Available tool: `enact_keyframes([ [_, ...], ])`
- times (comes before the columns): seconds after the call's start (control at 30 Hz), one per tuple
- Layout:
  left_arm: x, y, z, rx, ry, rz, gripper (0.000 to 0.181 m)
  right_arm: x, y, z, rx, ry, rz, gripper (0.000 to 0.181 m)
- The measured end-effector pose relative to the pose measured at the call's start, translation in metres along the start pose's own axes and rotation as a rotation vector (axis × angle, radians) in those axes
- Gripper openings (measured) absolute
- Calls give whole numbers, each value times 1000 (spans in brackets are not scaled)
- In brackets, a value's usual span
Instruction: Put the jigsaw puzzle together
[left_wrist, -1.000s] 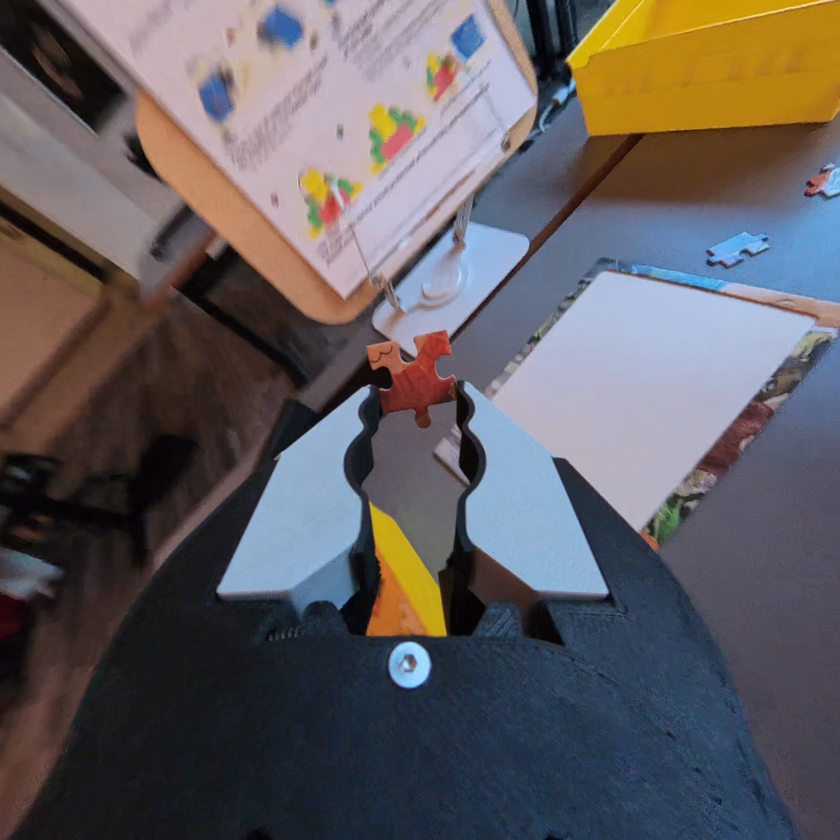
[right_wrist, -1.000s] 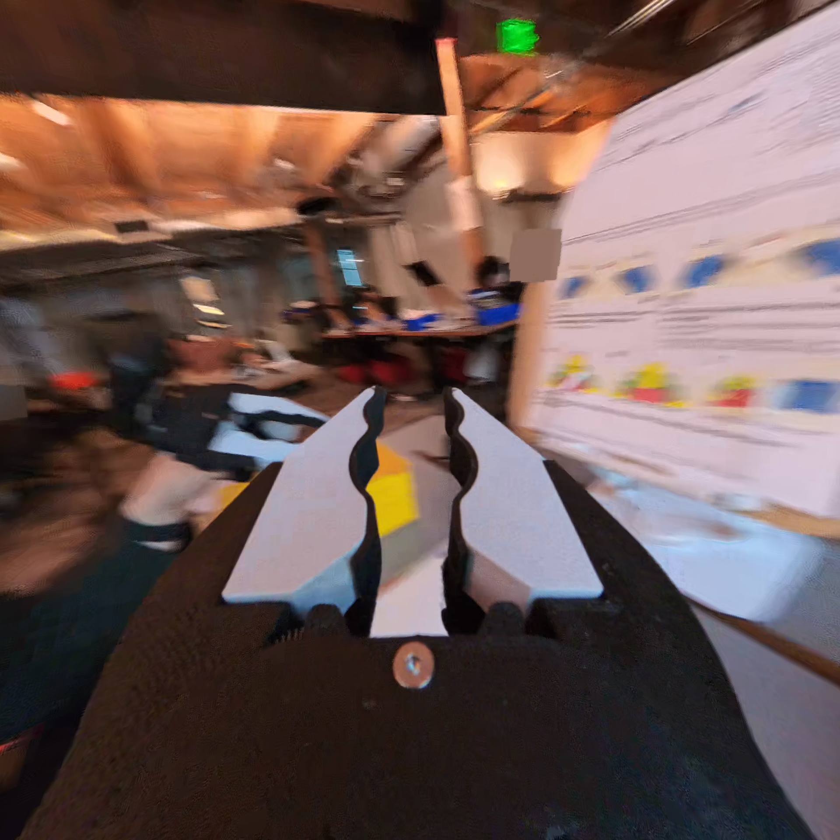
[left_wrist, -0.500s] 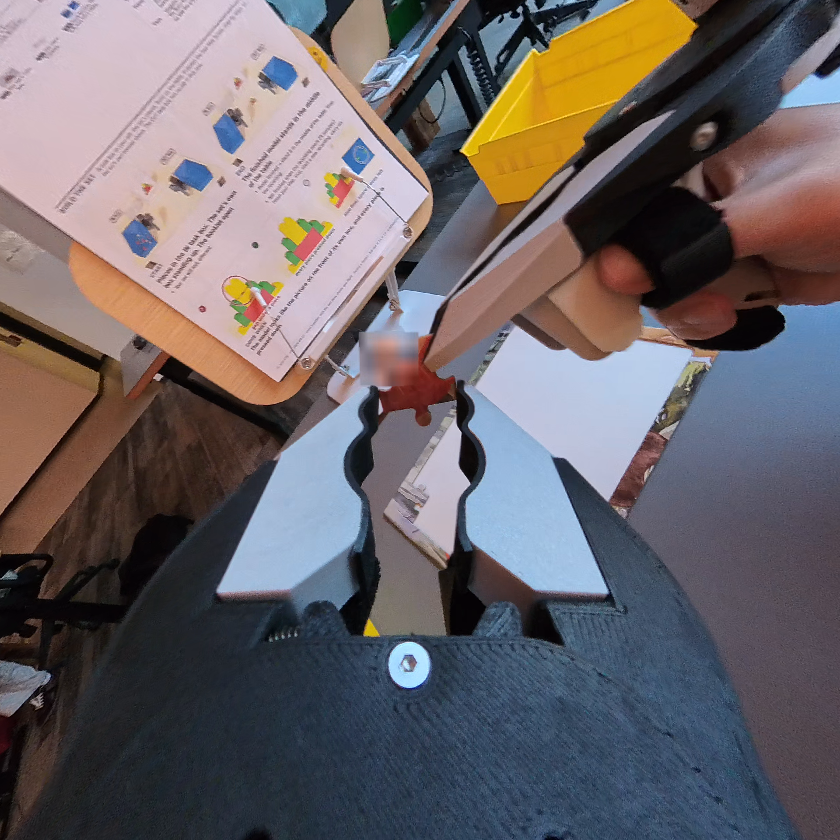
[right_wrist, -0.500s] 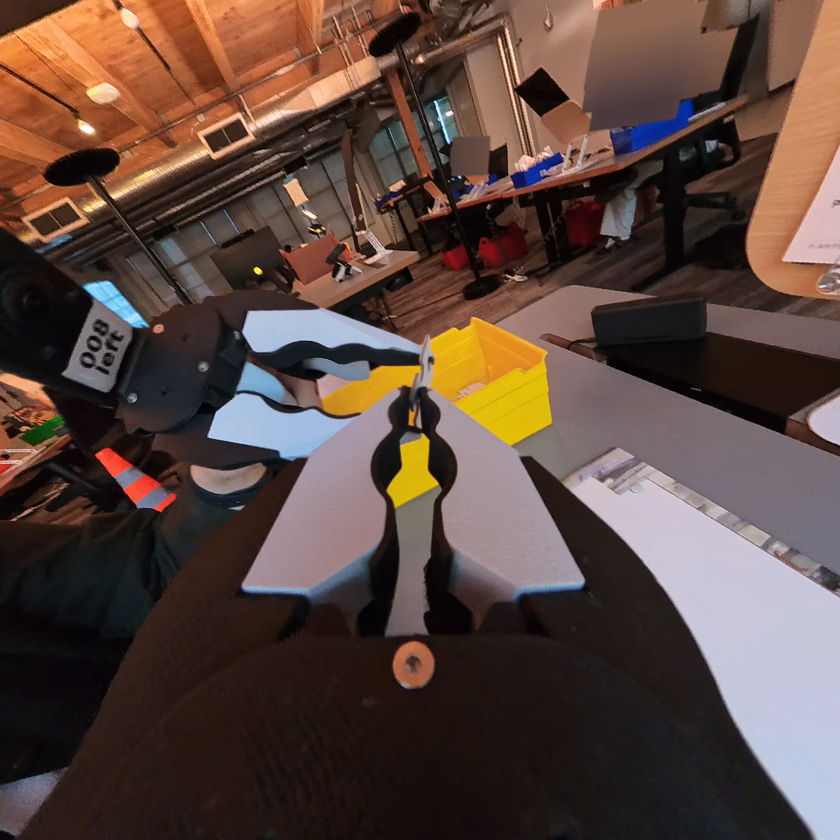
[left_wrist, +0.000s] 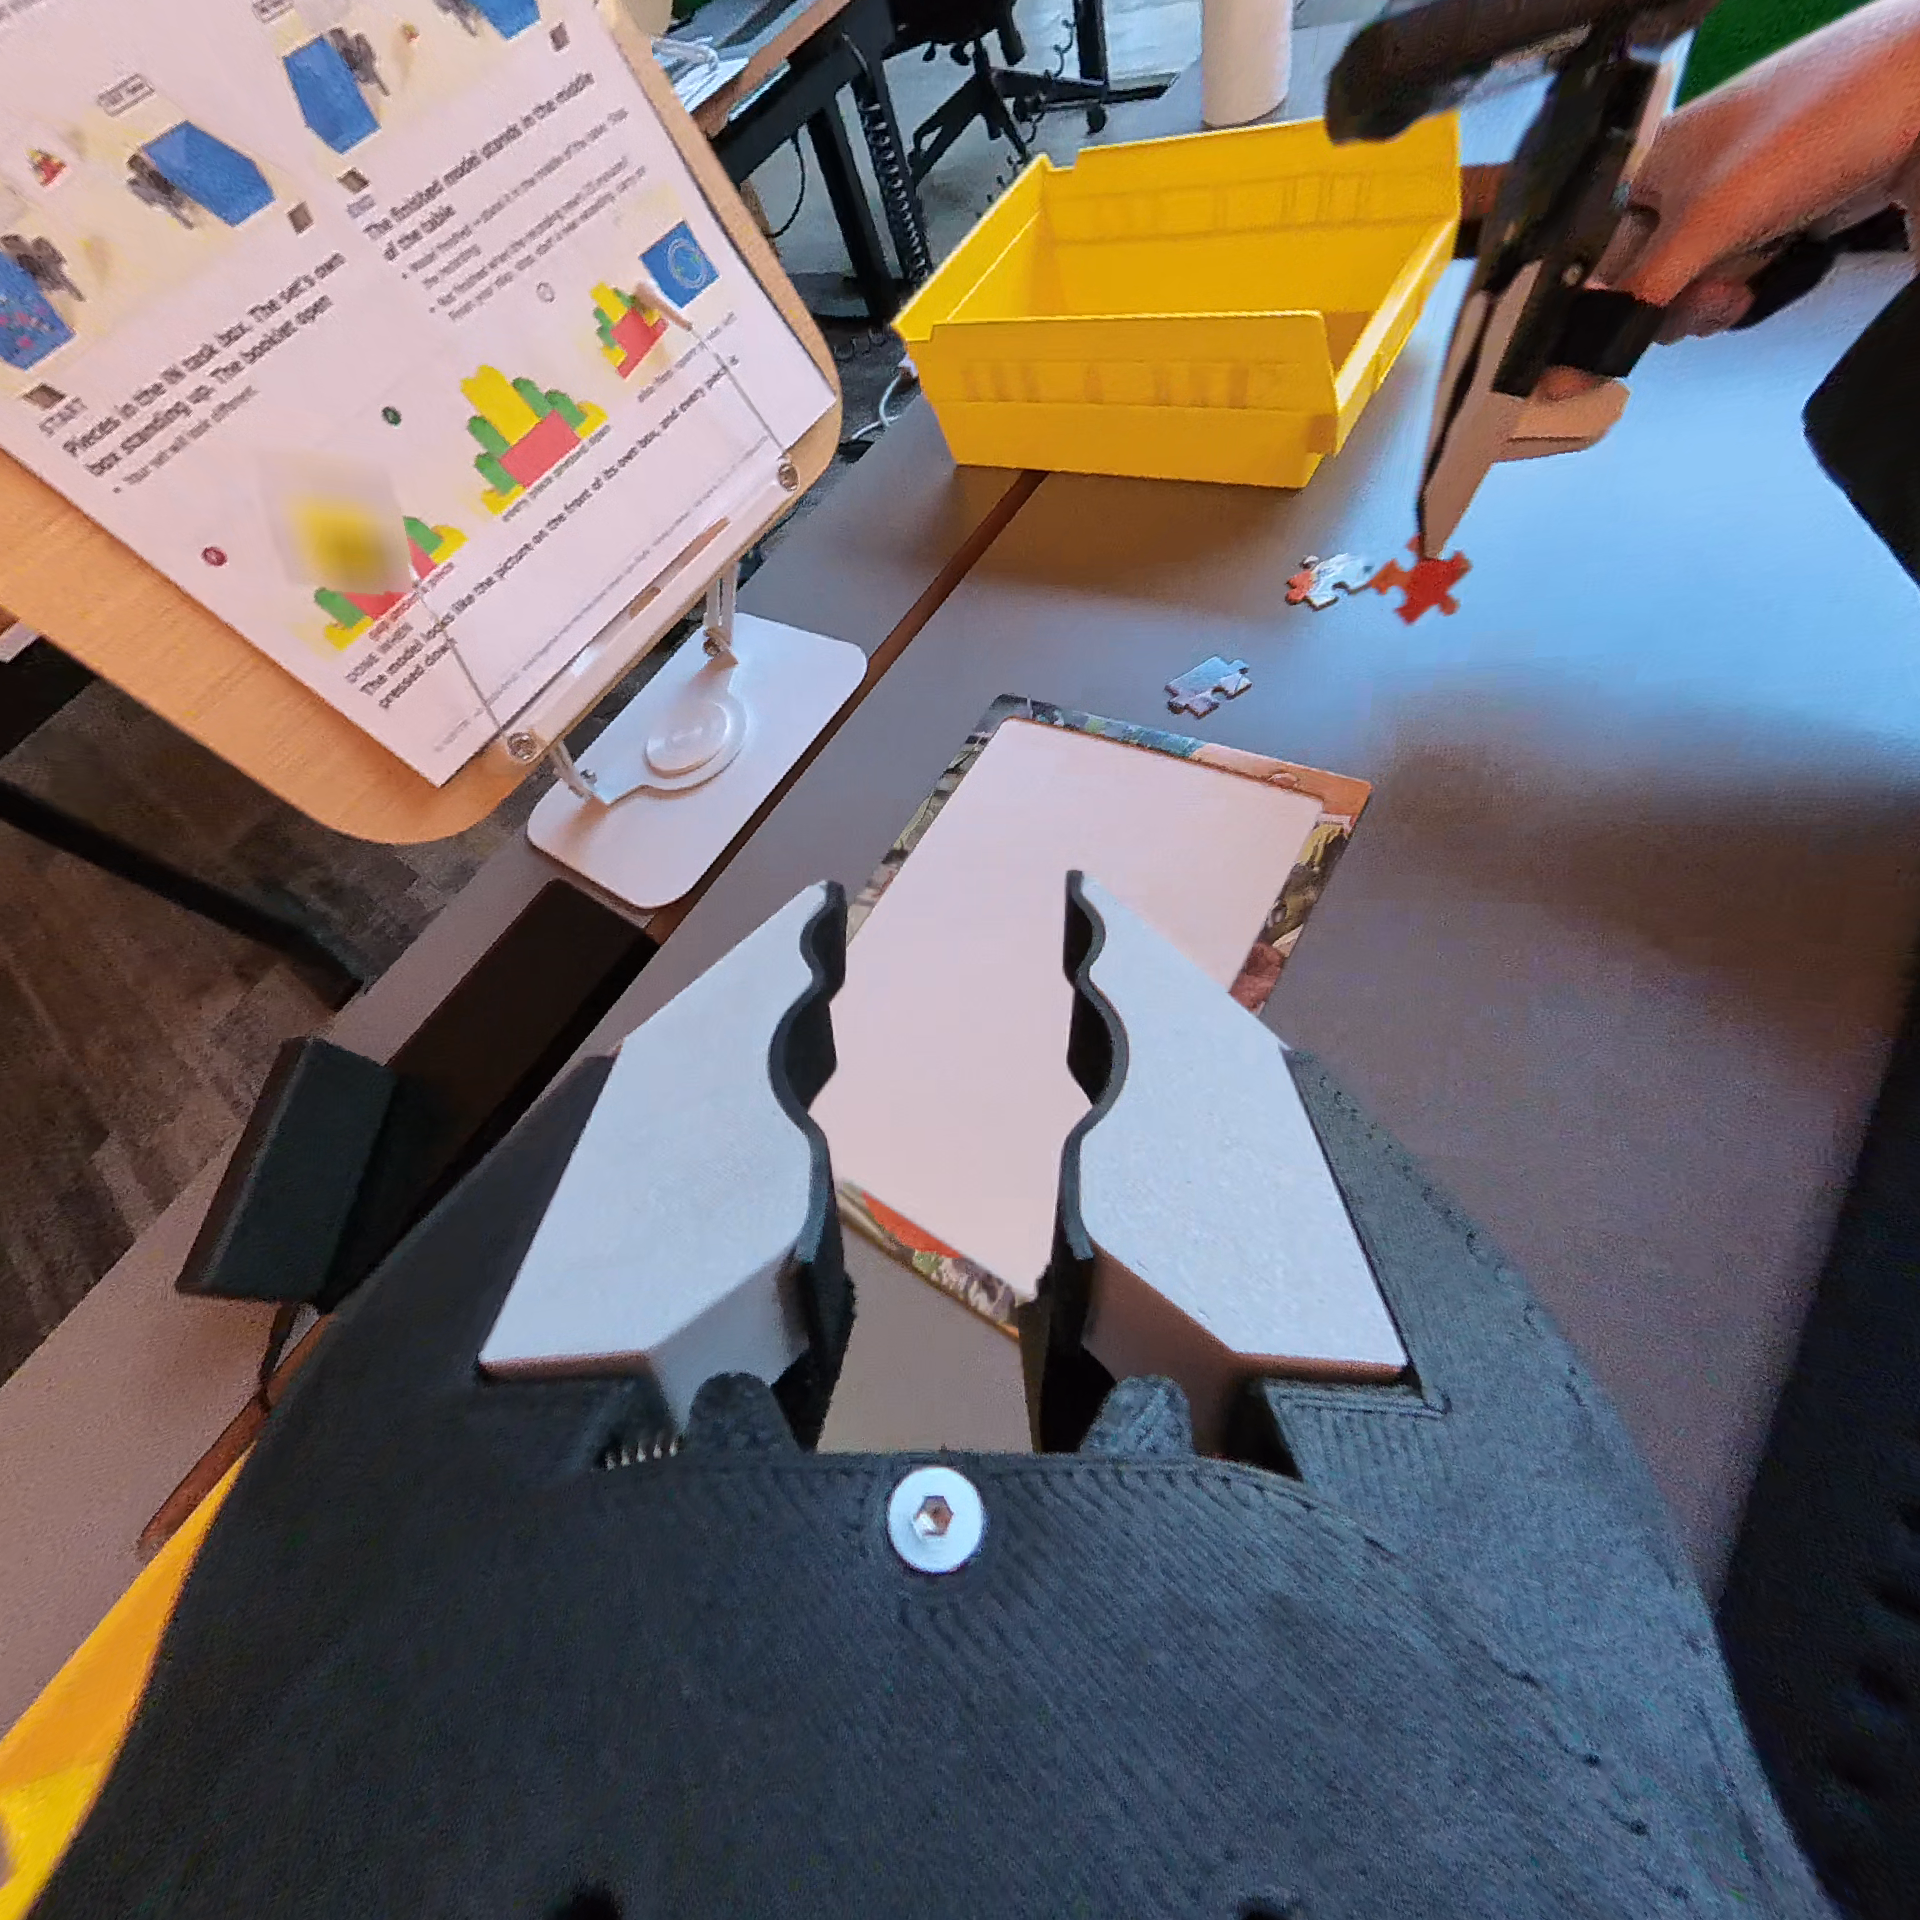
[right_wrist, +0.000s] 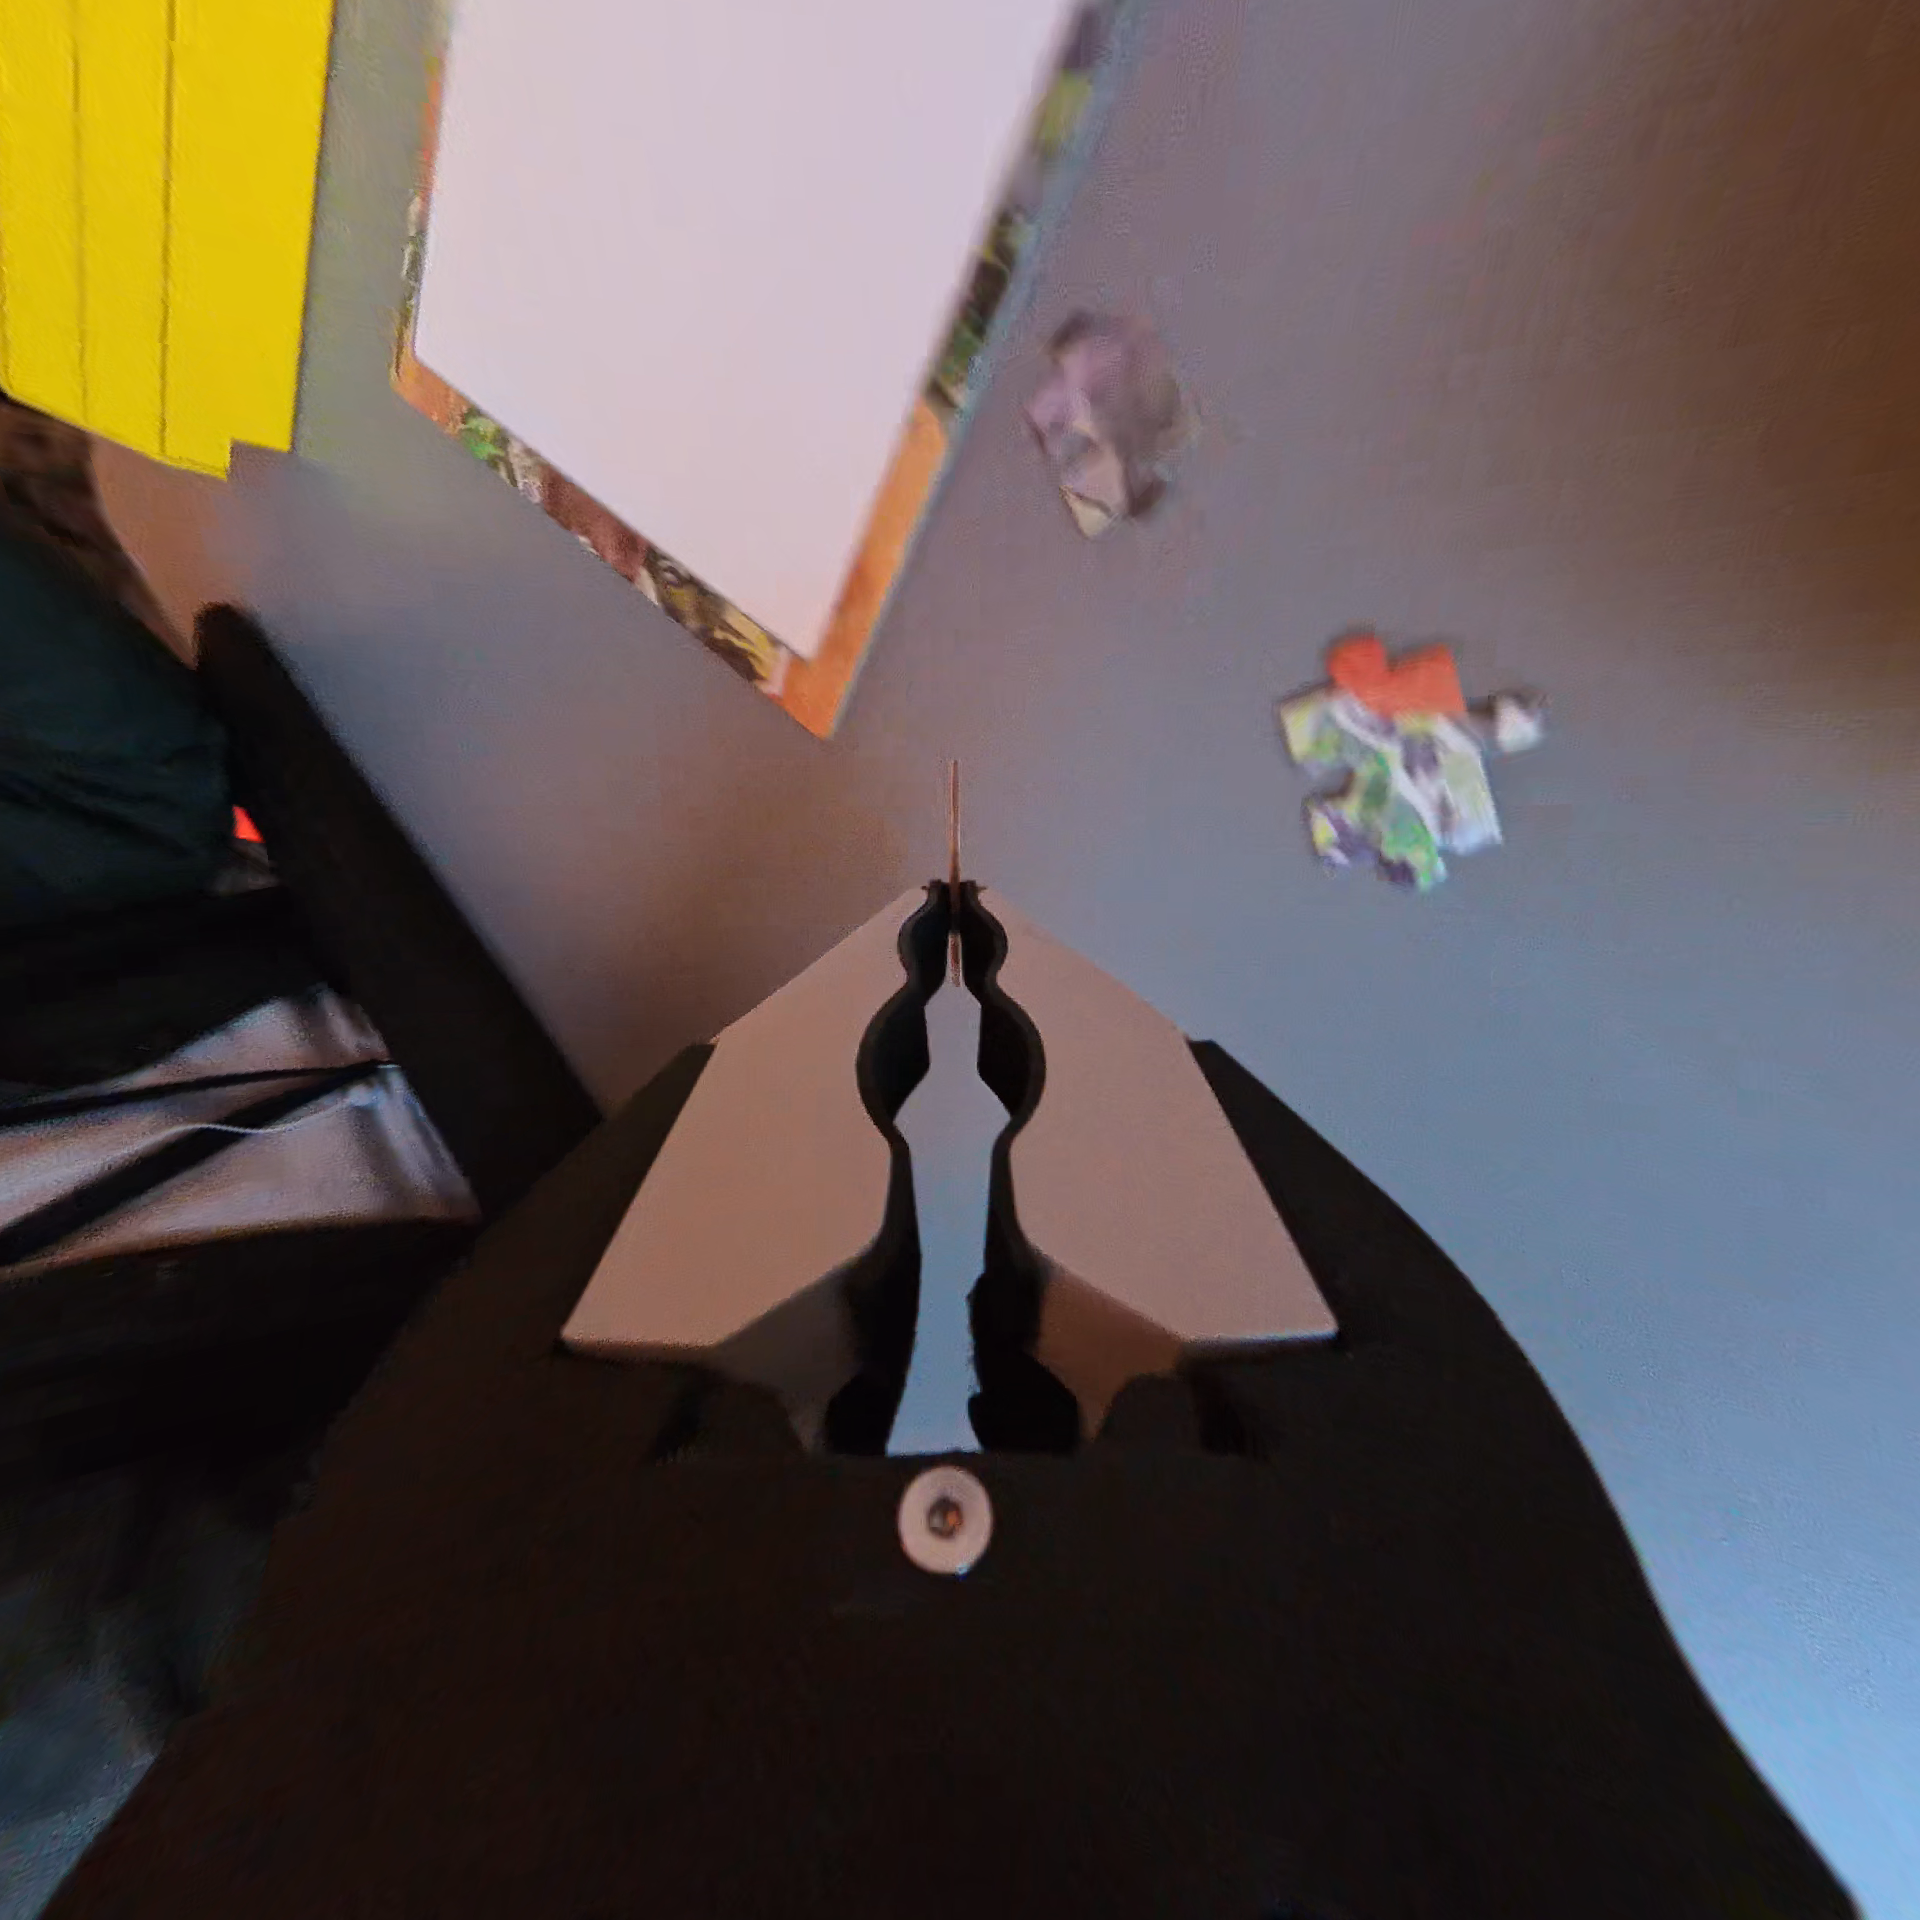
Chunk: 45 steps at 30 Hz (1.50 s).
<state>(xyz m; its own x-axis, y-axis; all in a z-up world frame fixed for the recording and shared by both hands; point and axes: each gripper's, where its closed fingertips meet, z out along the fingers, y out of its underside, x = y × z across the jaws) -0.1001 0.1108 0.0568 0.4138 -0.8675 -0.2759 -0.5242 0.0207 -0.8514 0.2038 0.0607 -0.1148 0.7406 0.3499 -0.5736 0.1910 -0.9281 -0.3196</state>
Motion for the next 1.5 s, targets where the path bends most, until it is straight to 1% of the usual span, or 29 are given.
enact_keyframes([
  [0.07,-4,2,-4,-5,-4,-9,40,17,12,4,-1,-55,87,1],
  [0.13,-8,3,-7,-6,-9,-15,39,34,23,7,-19,-48,135,2],
  [0.2,-10,4,-9,-11,-14,-20,39,38,24,8,-6,-77,160,3],
  [0.3,-13,6,-11,-22,-22,-34,37,60,28,5,8,17,158,11],
  [0.37,-13,6,-12,-23,-20,-39,38,65,24,-2,52,36,157,17],
  [0.47,-15,7,-14,-23,-25,-44,38,71,17,-15,110,106,124,19],
  [0.53,-18,7,-16,-26,-33,-48,38,72,8,-27,162,158,104,22],
  [0.6,-24,9,-22,-32,-56,-50,38,77,-3,-46,228,262,78,23],
  [0.67,-39,12,-33,-35,-113,-60,38,69,-24,-74,355,347,11,22],
  [0.73,-61,18,-51,-38,-195,-97,38,55,-48,-111,519,459,-87,25],
  [0.77,-77,26,-62,-57,-256,-128,37,46,-58,-130,602,524,-135,25],
  [0.8,-95,39,-74,-98,-333,-171,35,37,-66,-149,679,581,-175,25],
  [0.87,-133,84,-104,-247,-514,-299,34,17,-78,-185,831,703,-256,26],
  [0.9,-148,108,-118,-317,-573,-365,36,6,-83,-206,924,789,-314,27],
  [0.93,-158,130,-127,-361,-594,-438,38,-7,-87,-227,1029,876,-373,27],
  [0.97,-163,149,-132,-388,-582,-523,39,-21,-88,-245,1135,944,-421,26],
  [1.03,-169,184,-136,-419,-526,-703,46,-47,-89,-265,1296,992,-497,26],
  [1.07,-168,201,-135,-439,-485,-786,47,-57,-90,-270,1344,983,-517,26],
  [1.13,-161,231,-130,-479,-390,-930,45,-66,-93,-271,1390,946,-516,25],
  [1.23,-159,268,-121,-534,-311,-1076,46,-71,-102,-260,1394,855,-519,26],
  [1.33,-153,284,-105,-587,-239,-1092,43,-69,-109,-251,1372,837,-516,26],
  [1.43,-139,300,-90,-718,-198,-1056,48,-70,-114,-244,1355,830,-523,26],
  [1.5,-138,308,-80,-781,-209,-1007,48,-73,-116,-241,1353,819,-531,26],
])
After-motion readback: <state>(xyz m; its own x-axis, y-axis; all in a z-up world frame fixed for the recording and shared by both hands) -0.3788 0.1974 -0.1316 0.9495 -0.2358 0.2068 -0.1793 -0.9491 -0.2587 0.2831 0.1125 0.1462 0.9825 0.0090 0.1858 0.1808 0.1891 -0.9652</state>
